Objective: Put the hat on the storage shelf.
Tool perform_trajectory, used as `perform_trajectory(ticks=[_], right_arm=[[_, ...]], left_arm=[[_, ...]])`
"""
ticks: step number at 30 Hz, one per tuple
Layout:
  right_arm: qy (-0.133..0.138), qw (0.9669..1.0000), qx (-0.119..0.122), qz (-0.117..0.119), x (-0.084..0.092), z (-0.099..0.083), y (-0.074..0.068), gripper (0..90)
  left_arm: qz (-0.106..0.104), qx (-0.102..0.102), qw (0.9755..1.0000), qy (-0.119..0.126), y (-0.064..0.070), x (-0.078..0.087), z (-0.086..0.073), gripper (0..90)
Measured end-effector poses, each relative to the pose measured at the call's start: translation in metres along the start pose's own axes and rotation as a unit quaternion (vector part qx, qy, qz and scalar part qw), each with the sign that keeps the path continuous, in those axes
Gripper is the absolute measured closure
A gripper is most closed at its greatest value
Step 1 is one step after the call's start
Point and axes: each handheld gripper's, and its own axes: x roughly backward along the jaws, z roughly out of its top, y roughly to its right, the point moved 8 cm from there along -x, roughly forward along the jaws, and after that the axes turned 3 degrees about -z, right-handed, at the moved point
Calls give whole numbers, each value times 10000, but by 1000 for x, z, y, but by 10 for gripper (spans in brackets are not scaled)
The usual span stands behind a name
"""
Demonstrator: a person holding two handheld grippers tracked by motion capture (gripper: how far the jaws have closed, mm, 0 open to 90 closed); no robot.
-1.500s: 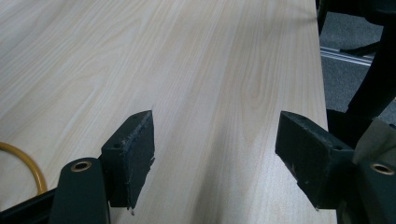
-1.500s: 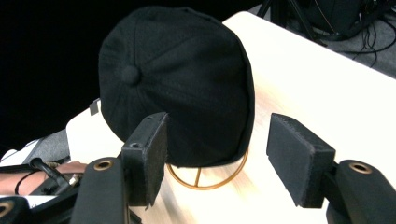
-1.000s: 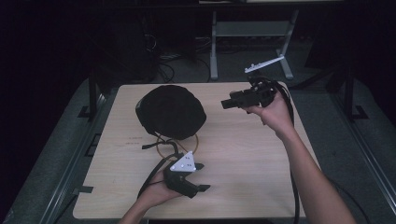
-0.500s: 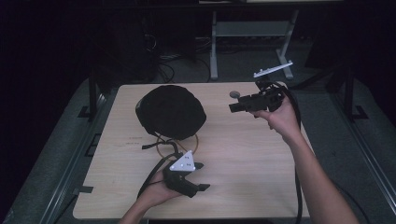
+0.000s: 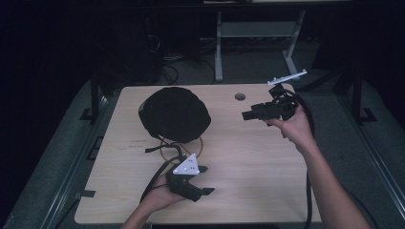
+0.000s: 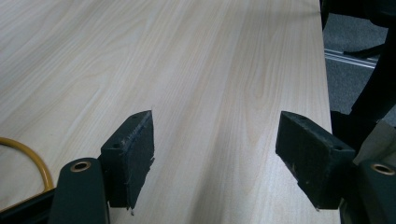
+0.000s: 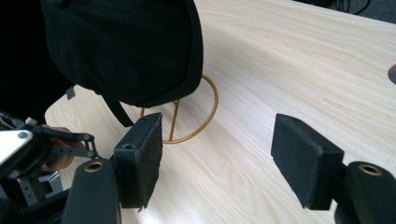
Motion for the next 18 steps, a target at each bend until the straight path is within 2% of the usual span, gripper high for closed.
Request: perform_trajectory(ticks=[13,18], right_arm=[[-29,9996,-256,-68,8,-29,21,330],[120,9993,-346,-7,16,-42,27,322]], left_arm=[[-8,67,10000,37,0,0,0,274],[12,48,10000,-51,0,-3,-2,270]])
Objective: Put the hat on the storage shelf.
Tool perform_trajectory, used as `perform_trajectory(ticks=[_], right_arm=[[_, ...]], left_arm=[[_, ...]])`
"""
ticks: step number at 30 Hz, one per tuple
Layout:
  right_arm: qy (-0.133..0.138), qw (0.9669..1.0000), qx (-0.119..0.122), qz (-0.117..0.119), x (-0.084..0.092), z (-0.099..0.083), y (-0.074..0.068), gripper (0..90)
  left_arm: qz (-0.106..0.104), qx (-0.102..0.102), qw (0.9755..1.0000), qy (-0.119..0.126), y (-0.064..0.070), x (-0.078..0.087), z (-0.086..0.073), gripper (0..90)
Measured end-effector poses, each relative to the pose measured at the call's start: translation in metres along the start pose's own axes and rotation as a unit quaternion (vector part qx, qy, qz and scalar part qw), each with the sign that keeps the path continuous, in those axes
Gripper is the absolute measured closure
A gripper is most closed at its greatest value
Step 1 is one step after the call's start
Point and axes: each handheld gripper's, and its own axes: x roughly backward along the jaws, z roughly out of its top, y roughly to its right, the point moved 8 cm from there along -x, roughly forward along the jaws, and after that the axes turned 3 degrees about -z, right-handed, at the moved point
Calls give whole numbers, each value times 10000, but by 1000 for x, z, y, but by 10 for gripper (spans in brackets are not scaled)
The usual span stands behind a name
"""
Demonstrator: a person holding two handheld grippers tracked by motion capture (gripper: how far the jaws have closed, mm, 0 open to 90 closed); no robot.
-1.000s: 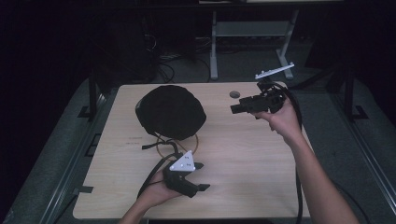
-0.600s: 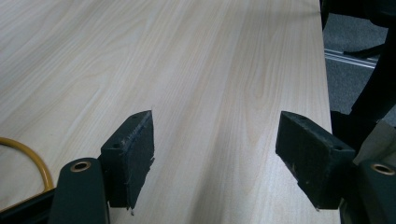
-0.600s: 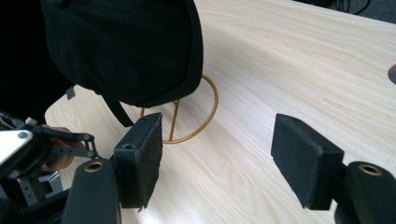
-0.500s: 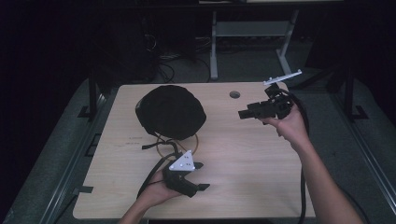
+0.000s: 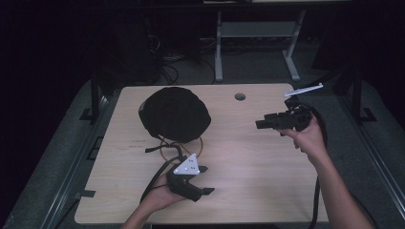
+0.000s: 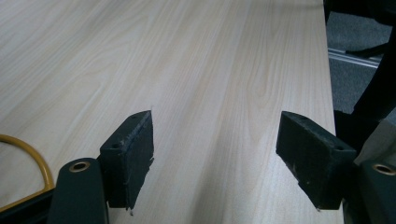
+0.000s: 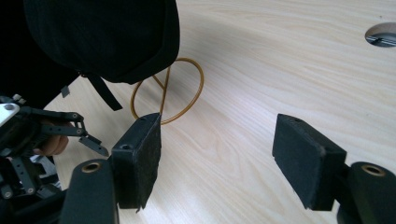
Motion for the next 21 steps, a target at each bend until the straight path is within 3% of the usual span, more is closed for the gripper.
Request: perform_trajectory(ticks=[6,21], right_arm=[[45,9999,-138,-51,7,-20,10,318],[-239,9989,-261,-304,13,-69,33,317]], left_arm=[[7,-25,10000,-5,1,0,0,268],[23,11,10000,-27,2,-4,-1,248]])
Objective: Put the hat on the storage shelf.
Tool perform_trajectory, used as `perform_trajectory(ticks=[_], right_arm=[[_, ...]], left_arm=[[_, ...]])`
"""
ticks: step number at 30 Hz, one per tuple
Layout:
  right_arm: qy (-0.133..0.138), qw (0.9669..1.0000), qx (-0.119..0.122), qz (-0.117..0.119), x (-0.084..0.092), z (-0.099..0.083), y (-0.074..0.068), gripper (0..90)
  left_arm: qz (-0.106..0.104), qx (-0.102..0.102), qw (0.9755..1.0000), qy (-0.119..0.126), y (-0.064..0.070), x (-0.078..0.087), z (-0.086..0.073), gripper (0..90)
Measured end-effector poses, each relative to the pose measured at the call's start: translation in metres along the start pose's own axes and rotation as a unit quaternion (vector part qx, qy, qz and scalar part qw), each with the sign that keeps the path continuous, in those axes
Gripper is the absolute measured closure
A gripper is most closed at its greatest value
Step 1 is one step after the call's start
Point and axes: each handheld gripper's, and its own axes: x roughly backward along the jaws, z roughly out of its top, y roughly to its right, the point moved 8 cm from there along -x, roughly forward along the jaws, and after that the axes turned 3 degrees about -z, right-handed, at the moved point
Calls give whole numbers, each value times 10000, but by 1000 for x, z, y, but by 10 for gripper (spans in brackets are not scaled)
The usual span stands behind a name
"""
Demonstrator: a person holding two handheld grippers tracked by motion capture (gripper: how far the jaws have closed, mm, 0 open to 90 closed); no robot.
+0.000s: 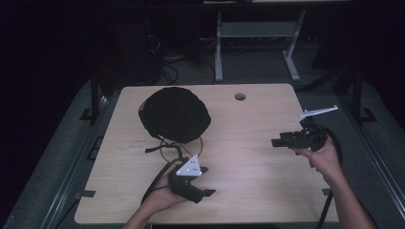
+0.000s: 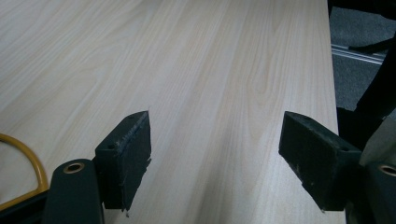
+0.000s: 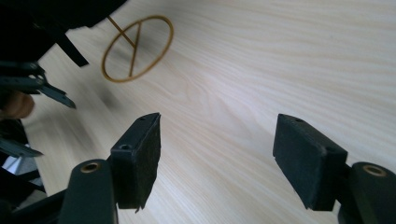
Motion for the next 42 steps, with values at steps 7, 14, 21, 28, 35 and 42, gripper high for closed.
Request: perform_trajectory(ticks=[7,14,21,28,35,42], right_arm=[[-27,10000,-85,4,-1,-19,6,314],[-87,9999,-142,-26,-1,-37,9,313],[-46,9999,-139,-22,3,-51,8,309],[2,9999,-125,27,5,-63,5,304],[109,9999,-103,42,12,-78,2,303],[232,9996,-131,72,19,-88,-3,301]], left_arm=[[3,-2,10000,-10,0,-1,-1,240],[21,30,10000,-19,0,0,-2,232],[26,70,10000,9,-2,1,-3,231],[26,89,10000,2,-2,1,-3,229],[23,104,9999,24,-2,2,-3,229],[9,125,9999,42,-1,1,-3,229]])
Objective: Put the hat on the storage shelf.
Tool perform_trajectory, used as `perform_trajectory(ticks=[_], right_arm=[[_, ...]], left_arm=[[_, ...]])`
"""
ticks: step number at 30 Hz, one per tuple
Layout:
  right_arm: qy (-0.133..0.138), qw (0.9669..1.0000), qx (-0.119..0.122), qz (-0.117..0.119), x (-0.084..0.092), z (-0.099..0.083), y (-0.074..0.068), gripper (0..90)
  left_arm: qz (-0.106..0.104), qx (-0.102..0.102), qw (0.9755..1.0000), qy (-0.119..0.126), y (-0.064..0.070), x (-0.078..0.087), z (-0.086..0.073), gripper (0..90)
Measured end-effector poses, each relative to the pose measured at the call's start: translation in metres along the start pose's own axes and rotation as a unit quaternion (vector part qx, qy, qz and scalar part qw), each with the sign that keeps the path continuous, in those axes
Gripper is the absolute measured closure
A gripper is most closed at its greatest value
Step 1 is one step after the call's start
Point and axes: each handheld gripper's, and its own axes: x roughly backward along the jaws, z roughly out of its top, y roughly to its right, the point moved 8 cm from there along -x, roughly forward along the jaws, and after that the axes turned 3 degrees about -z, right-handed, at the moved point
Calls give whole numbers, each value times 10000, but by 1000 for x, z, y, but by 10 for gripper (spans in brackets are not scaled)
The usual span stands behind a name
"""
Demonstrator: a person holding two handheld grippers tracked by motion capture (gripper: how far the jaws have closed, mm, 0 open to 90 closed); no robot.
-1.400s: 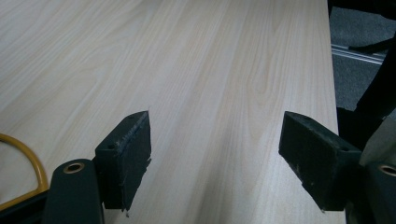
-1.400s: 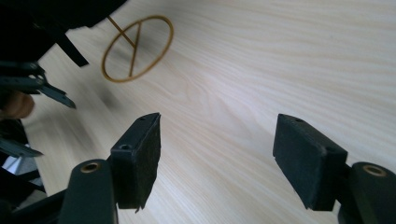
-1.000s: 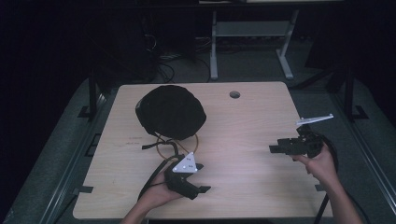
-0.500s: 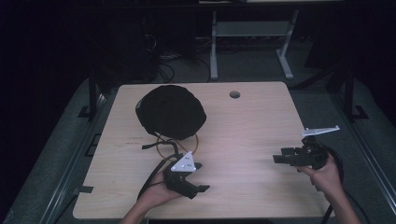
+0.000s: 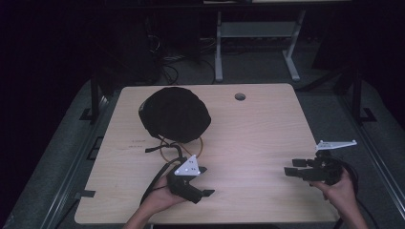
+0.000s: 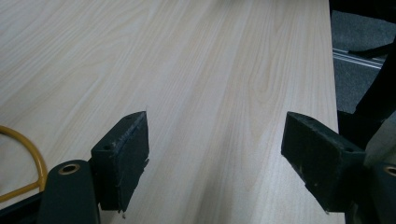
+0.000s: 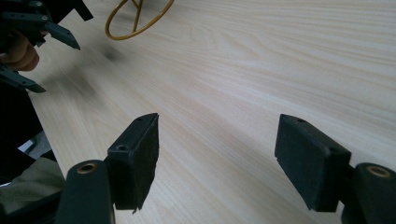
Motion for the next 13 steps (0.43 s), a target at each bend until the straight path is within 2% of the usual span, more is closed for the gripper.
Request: perform_trajectory(ticks=[2,9,10,11,13], right_arm=[[60,9999,103,-58,2,-6,-2,301],[192,9995,180,-151,-5,-24,-12,293],[192,9995,180,-151,-5,-24,-12,293],[331,9993,166,-72,-7,-29,-17,297],[371,9991,200,-90,-9,-30,-17,296]], left_arm=[[-19,-57,10000,-44,1,-1,-1,229],[-69,-48,9999,-59,1,-3,-2,229],[-69,-48,9999,-59,1,-3,-2,229],[-82,-61,9999,-65,1,-4,-2,230],[-113,-50,9999,-75,1,-5,-2,230]])
